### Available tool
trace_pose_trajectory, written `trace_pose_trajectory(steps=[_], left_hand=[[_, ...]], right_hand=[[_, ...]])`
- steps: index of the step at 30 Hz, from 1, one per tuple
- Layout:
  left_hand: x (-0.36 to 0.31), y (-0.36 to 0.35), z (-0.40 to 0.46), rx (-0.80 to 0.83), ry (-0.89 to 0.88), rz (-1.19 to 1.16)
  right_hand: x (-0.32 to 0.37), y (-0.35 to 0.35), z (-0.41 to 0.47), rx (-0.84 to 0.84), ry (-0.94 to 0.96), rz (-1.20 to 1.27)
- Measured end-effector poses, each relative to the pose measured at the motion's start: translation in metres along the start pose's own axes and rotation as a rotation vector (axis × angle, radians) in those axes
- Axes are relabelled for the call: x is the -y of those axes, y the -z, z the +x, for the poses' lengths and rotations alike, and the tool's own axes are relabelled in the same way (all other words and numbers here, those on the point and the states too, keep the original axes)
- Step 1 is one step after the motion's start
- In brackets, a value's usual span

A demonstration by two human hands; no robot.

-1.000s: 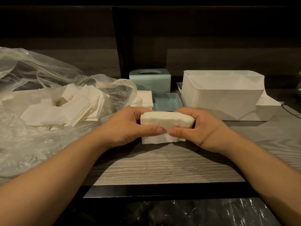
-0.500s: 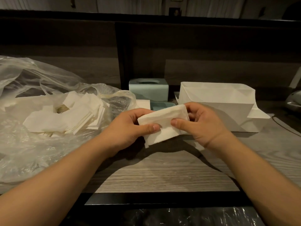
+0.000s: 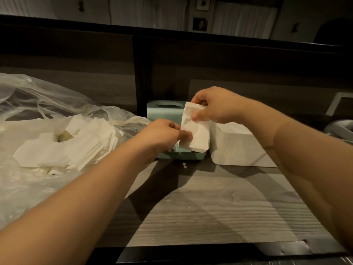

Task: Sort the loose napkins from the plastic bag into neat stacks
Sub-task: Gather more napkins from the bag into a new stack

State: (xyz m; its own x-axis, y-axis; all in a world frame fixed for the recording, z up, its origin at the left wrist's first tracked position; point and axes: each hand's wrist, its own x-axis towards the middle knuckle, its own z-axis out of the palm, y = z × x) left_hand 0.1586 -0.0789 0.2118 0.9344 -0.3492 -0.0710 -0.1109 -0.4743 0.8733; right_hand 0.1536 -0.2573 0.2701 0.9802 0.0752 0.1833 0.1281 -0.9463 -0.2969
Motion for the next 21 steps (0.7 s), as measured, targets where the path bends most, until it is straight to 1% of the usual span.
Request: trace_pose_trajectory(steps=[4, 10, 13, 18, 21], left_hand=[[-0.004, 0.0, 0.015, -0.039, 0.001, 0.043], [0.001, -0.009, 0.028, -0.106, 0.015, 0.037], [0.01, -0.018, 0.03, -0.137, -0.008, 0.134], [0.014, -0.022, 0.027, -0.125, -0.052, 0.303], [0.019, -0.023, 0.025, -0.163, -0.081, 0.414]], right_hand=[[-0.003, 0.0, 0.018, 0.044, 0.005, -0.022], [-0.007, -0.01, 0.043, 0.131, -0.014, -0.181], [-0.011, -0.015, 0.049, 0.212, 0.003, -0.183], [-0.015, -0.027, 0.055, 0.347, 0.02, -0.227], [-0.013, -0.034, 0.057, 0.352, 0.03, -0.253]])
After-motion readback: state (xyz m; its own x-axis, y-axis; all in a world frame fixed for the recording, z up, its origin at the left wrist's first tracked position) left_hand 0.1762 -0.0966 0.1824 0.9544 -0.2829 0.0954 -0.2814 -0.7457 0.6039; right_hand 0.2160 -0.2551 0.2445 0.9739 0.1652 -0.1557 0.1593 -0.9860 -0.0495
